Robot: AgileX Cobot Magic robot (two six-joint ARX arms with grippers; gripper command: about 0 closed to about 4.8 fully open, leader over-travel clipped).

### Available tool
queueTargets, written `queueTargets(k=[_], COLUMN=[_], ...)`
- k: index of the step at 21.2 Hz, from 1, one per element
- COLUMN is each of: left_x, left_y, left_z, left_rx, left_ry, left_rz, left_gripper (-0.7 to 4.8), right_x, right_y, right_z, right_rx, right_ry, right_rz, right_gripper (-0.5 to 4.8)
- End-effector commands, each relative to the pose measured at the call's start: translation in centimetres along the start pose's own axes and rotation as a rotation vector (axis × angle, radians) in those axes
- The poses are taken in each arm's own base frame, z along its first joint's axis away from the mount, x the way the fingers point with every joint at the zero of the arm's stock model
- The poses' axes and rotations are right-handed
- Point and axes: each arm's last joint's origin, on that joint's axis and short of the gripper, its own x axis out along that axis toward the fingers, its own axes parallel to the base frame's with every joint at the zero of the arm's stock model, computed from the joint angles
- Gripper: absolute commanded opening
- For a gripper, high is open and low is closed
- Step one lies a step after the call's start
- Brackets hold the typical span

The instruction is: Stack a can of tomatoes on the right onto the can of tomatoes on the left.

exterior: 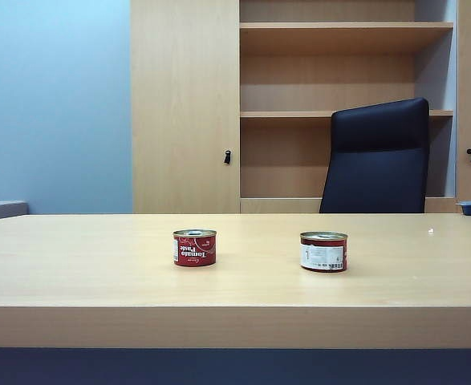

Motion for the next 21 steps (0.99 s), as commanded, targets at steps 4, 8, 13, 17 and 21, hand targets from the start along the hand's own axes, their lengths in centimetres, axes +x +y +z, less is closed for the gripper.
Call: queueTargets(k=[4,8,13,17,21], left_x=[5.6,8.3,8.9,8.9,8.8], left_y=[1.3,1.7,1.6,1.4,1.3], left_z=[0.9,1.1,1.0,0.9,0.6], left_rx=[-0.045,-0.093,-0.095,-0.111,-0.188], left_ry=[0.306,0.385,0.392,0.406,0.449], left_rz=[-0.333,-0.457,-0.453,-0.477,-0.467], left_gripper=[-0.01,-0.01,-0.01,-0.01,-0.01], right_x=[8.0,16.2,27.3,32.9,34.7], right_y=[-1.5,-1.9,1.2,3.3,4.1], right_z=[1.0,-0.5,-4.5,-8.5,-11.4], right_rx=[0.021,0.063,-0.072,-0.219,-0.245], right_ry=[0.530,0.772,1.014,1.135,1.226], right_rz=[0.172,0.200,0.178,0.195,0.200], right_gripper=[0.77,2.87,3.78,3.81,3.83])
